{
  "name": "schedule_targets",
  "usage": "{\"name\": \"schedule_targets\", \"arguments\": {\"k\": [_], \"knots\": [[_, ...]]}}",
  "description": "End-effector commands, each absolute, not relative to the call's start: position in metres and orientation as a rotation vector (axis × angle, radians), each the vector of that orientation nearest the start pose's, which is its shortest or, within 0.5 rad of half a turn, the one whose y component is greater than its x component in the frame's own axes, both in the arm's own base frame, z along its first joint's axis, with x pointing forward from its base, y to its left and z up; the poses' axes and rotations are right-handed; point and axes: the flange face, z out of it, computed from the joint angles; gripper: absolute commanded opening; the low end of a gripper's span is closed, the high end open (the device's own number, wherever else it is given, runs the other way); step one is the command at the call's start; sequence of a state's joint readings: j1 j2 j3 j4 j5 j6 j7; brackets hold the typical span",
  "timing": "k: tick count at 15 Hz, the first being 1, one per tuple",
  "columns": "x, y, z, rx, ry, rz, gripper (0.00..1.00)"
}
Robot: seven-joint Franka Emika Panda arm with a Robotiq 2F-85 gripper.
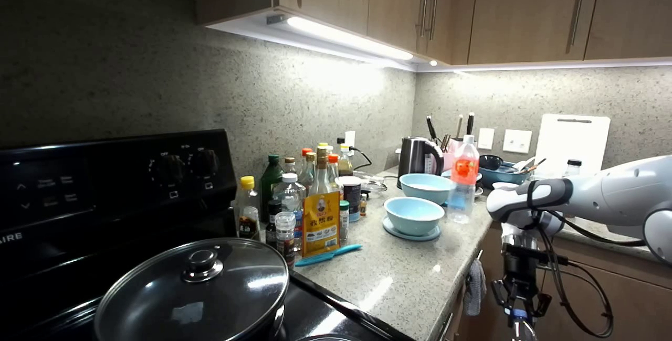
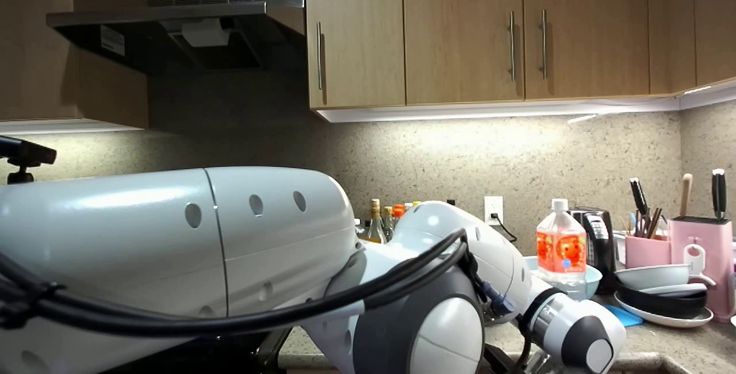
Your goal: Remove the left bottle from the counter top
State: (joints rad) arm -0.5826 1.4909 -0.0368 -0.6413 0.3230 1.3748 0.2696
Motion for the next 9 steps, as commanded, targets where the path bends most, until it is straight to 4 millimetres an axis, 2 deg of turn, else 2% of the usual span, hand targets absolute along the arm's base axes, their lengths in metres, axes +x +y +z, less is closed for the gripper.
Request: {"name": "schedule_targets", "arguments": {"k": [1,3,4,5,9], "knots": [[0.58,-0.352,0.009,-2.298,1.097,0.996,0.14],[0.584,-0.353,0.009,-2.295,1.14,0.972,0.14],[0.584,-0.353,0.009,-2.295,1.14,0.971,0.39],[0.584,-0.353,0.009,-2.295,1.141,0.971,0.14],[0.597,-0.348,0.009,-2.395,1.053,0.886,0.14]]}}
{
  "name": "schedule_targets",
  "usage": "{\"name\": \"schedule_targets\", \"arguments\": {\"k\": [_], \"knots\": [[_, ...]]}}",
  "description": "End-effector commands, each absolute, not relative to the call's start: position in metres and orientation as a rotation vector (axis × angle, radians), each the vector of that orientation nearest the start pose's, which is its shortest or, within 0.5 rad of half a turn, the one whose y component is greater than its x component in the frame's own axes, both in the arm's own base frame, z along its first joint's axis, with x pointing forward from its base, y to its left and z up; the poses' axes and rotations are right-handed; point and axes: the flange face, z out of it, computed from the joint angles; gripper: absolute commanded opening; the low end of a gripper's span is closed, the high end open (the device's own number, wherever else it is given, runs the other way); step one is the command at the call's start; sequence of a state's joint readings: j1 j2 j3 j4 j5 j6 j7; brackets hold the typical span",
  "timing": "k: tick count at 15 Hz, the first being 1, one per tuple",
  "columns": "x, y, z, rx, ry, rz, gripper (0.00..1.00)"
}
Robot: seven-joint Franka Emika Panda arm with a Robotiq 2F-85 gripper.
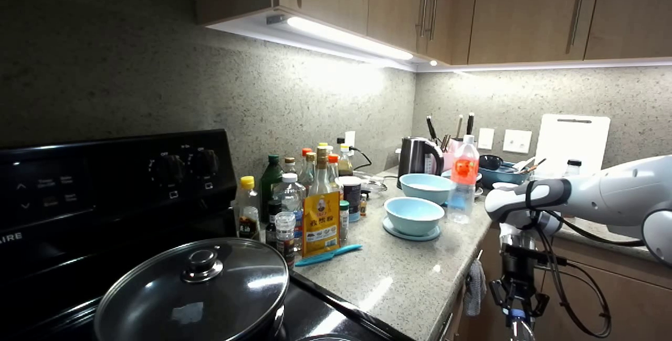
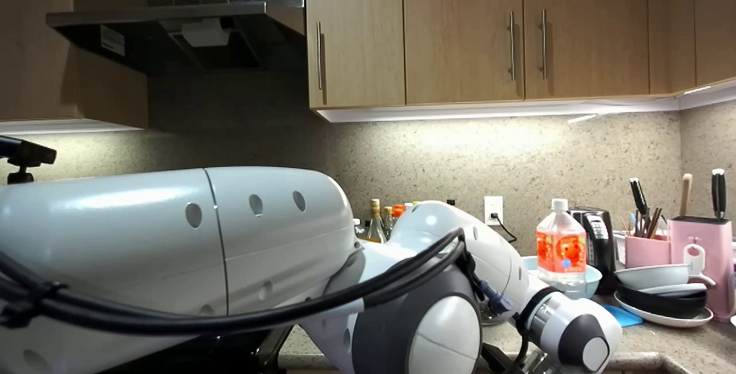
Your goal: Remove the left bottle from the counter top
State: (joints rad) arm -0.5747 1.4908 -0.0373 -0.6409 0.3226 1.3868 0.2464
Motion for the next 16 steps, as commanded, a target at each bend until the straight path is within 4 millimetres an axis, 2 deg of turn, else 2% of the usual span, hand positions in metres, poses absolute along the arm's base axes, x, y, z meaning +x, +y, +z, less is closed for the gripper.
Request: {"name": "schedule_targets", "arguments": {"k": [1,6,9,10,12,13,16], "knots": [[0.6,-0.345,0.009,-2.408,1.027,0.875,0.14],[0.606,-0.339,0.012,-2.449,0.928,0.857,0.14],[0.612,-0.343,0.014,-2.487,0.979,0.812,0.14],[0.609,-0.339,0.013,-2.441,0.975,0.829,0.39],[0.611,-0.341,0.013,-2.456,0.981,0.813,0.39],[0.611,-0.341,0.013,-2.457,0.982,0.812,0.14],[0.633,-0.343,0.022,-2.582,0.905,0.652,0.14]]}}
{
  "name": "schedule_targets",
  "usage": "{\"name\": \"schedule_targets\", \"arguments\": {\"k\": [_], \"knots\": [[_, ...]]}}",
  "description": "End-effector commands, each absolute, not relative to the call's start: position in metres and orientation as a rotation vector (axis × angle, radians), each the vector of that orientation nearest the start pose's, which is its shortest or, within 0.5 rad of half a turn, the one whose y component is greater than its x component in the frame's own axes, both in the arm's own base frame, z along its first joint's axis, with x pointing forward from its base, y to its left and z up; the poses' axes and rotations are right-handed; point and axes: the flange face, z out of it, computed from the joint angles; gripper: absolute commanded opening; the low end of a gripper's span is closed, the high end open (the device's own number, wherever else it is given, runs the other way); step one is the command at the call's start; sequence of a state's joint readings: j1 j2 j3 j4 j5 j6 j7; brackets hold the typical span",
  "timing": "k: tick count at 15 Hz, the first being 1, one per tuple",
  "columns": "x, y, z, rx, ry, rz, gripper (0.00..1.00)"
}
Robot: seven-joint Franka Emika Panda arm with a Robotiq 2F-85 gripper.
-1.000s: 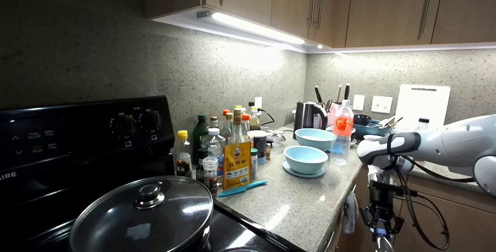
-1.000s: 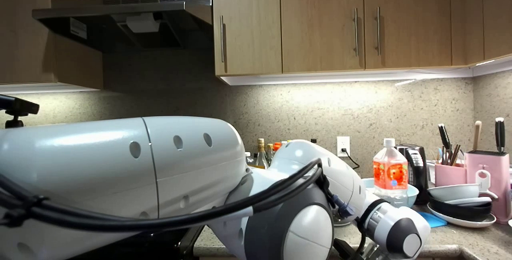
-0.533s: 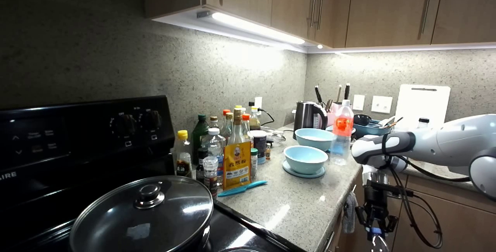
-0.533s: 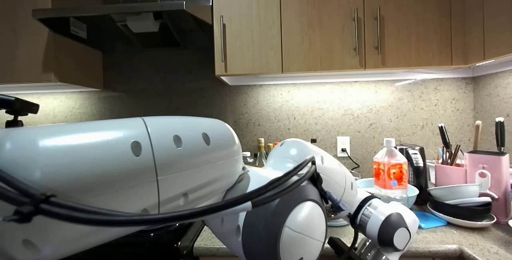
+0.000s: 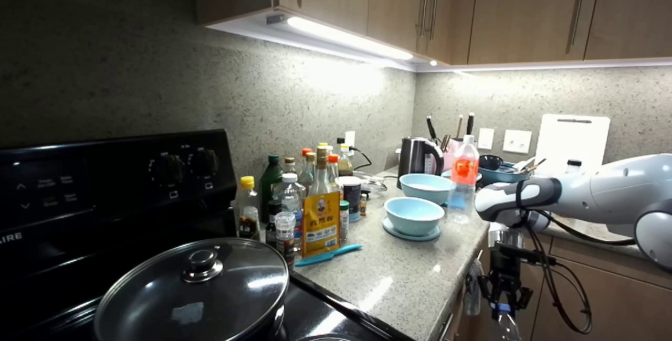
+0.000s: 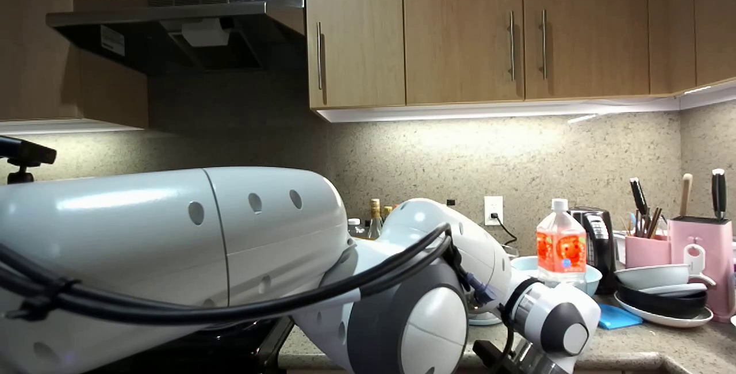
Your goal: Remove the left bottle from the counter top
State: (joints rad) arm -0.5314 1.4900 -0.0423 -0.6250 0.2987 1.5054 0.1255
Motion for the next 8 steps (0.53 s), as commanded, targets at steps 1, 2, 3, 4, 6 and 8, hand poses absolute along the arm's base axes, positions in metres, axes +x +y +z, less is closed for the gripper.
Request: {"name": "schedule_targets", "arguments": {"k": [1,2,3,4,6,8], "knots": [[0.6378,-0.3425,0.0254,-2.606,0.886,0.618,0.14],[0.6423,-0.3407,0.0285,-2.624,0.864,0.593,0.14],[0.645,-0.3388,0.0312,-2.628,0.845,0.583,0.14],[0.6396,-0.3406,0.0275,-2.586,0.906,0.614,0.14],[0.6427,-0.3375,0.0297,-2.591,0.897,0.607,0.39],[0.6402,-0.338,0.0273,-2.579,0.9,0.618,0.14]]}}
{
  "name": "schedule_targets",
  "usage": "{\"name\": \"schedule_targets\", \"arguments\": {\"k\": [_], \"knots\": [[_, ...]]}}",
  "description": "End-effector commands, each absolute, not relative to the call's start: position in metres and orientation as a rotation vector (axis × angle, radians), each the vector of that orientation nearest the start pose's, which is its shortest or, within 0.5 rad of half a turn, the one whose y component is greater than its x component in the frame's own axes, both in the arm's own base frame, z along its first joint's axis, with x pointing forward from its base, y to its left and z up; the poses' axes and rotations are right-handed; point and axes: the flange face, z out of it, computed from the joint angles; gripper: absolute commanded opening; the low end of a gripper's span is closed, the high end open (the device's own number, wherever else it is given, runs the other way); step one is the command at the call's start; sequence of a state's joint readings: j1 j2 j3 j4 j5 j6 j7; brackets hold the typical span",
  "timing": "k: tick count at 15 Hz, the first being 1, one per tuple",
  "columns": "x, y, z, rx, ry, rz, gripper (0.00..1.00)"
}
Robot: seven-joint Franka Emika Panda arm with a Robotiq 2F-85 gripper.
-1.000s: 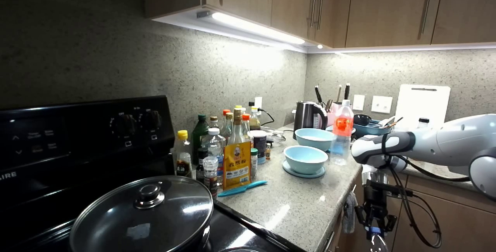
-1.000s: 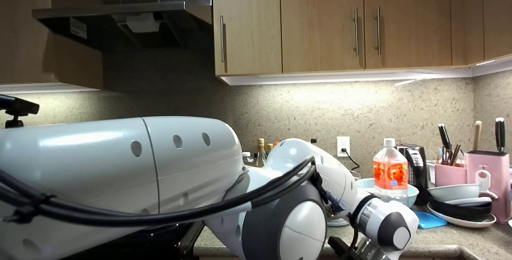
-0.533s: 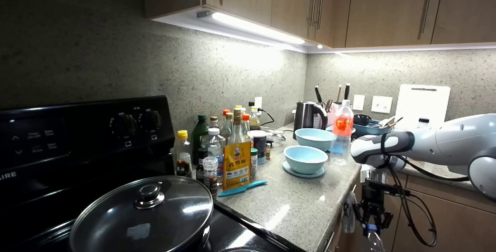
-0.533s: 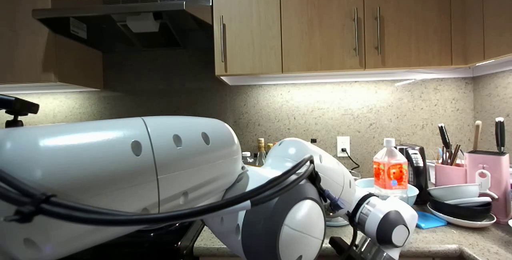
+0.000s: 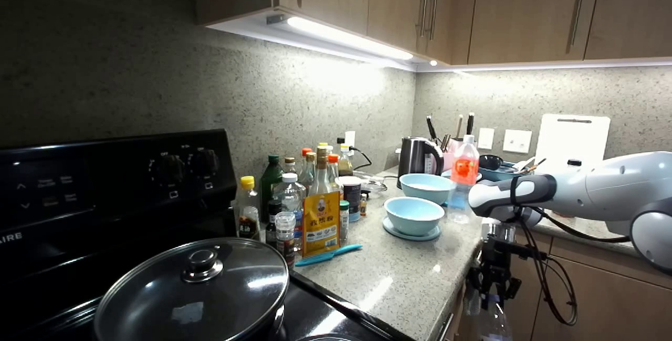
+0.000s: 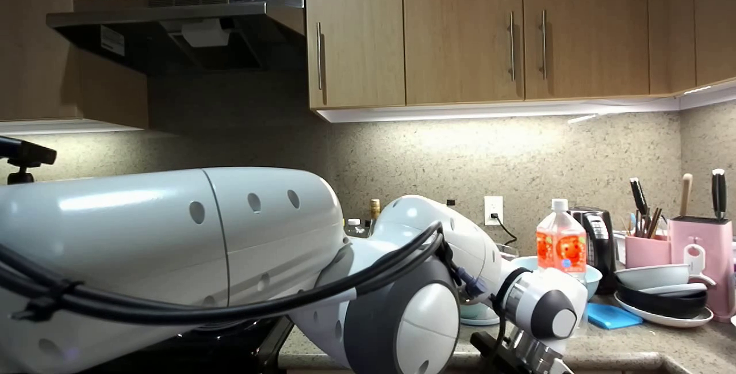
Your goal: Remove the left bottle from the counter top
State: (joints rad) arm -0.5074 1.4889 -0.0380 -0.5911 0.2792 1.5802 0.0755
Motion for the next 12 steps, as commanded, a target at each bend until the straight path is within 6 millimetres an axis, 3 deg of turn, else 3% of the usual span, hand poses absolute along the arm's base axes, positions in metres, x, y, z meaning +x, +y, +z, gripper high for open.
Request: {"name": "schedule_targets", "arguments": {"k": [1,10,11,12], "knots": [[0.637,-0.336,0.024,-2.566,0.886,0.644,0.14],[0.603,-0.338,0.003,-2.43,0.907,0.827,0.14],[0.61,-0.336,0.005,-2.479,0.893,0.802,0.39],[0.607,-0.339,0.004,-2.47,0.897,0.81,0.39]]}}
